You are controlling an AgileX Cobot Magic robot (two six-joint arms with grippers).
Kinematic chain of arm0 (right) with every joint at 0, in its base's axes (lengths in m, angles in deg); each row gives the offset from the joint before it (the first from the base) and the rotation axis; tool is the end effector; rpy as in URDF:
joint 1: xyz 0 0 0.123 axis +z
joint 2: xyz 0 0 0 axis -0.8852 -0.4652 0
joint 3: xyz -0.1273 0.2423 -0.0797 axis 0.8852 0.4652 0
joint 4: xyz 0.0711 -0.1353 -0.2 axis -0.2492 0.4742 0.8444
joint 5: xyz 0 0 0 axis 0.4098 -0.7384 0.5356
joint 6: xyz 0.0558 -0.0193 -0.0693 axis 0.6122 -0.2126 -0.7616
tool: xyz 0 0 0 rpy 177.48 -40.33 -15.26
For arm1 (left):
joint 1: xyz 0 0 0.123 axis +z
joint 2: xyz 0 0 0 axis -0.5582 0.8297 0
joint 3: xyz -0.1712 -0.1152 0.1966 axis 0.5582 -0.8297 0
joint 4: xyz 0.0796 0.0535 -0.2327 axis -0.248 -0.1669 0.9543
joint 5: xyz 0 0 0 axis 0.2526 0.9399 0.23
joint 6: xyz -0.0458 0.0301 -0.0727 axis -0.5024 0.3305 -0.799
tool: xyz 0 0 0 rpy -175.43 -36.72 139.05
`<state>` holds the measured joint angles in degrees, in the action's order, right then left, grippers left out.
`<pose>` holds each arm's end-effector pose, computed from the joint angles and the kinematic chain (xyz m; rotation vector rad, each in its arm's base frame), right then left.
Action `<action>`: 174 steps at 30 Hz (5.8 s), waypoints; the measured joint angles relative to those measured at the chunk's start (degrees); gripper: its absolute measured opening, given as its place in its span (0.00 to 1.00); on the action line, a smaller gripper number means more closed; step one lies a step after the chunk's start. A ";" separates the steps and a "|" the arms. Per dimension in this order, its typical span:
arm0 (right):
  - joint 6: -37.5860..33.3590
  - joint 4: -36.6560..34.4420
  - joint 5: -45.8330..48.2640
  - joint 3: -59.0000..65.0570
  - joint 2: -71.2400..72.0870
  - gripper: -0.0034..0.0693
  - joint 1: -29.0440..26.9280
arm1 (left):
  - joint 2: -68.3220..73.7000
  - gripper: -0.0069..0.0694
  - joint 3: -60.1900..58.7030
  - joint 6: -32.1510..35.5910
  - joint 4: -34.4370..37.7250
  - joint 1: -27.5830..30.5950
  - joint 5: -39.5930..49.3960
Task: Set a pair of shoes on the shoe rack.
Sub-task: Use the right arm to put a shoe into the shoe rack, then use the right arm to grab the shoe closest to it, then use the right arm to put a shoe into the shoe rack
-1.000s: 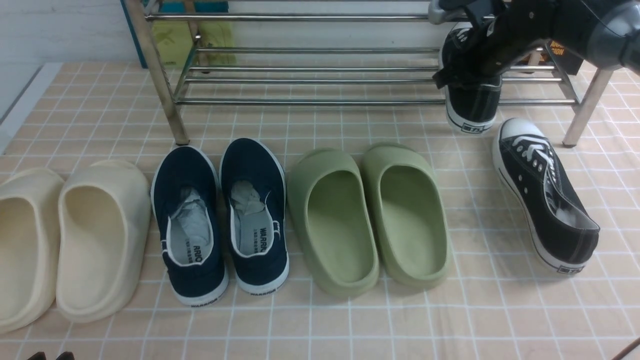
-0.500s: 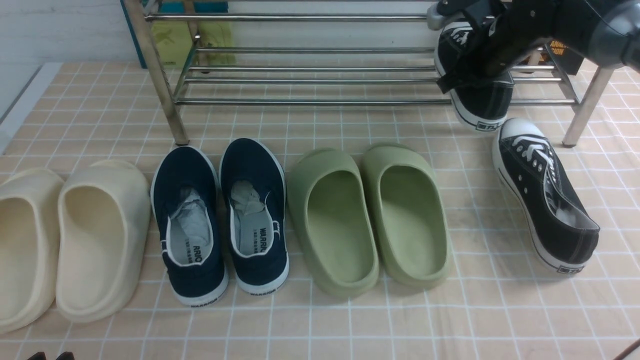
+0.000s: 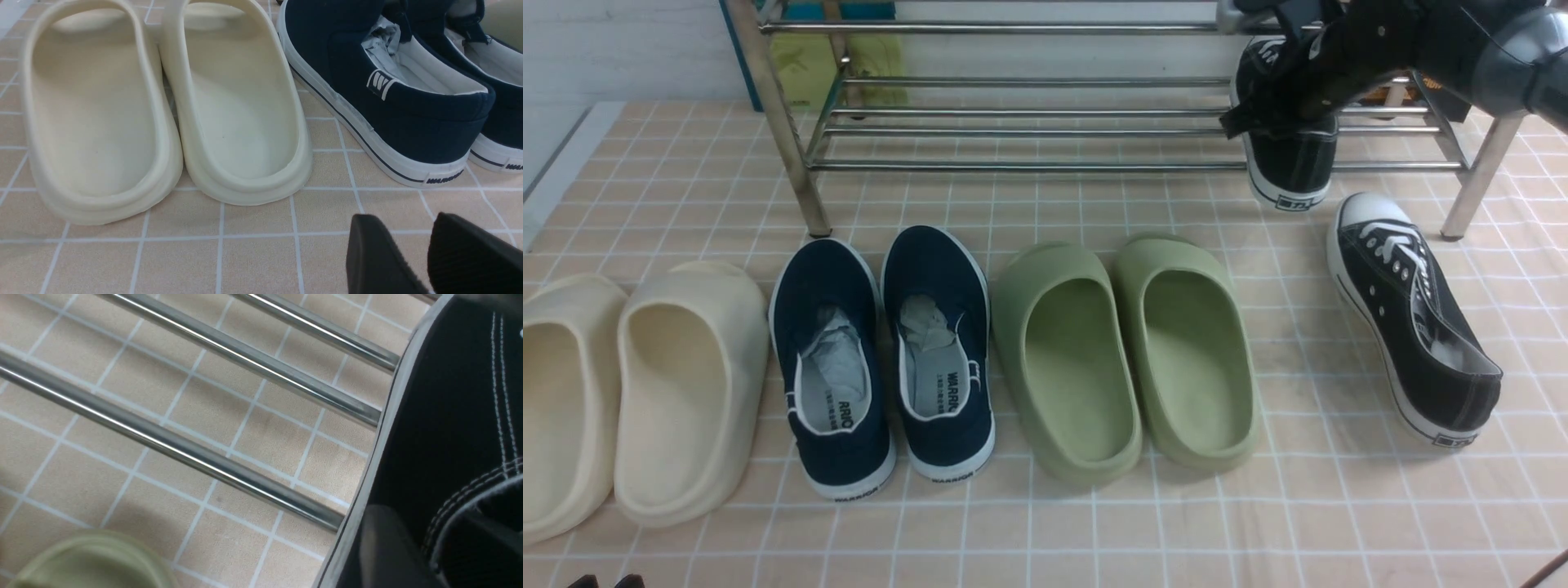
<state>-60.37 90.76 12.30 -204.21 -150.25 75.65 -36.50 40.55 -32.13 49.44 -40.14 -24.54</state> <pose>0.5035 0.1178 0.2727 -0.4387 2.2657 0.0150 0.0522 -0.0052 0.1727 0.0526 1.8705 -0.1028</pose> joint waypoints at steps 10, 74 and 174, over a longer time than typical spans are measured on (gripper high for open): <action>1.39 0.00 13.40 0.76 19.57 0.76 0.17 | 0.00 0.40 0.00 0.00 0.00 0.00 0.00; 23.92 19.91 14.97 23.52 23.85 0.04 -0.55 | 0.00 0.40 0.00 0.00 0.00 0.00 0.00; -2.23 1.19 11.02 1.81 3.66 0.40 -9.12 | 0.00 0.40 0.00 0.00 0.00 0.00 0.00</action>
<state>-62.60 91.95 23.31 -202.40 -146.59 66.53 -36.50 40.55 -32.13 49.44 -40.14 -24.54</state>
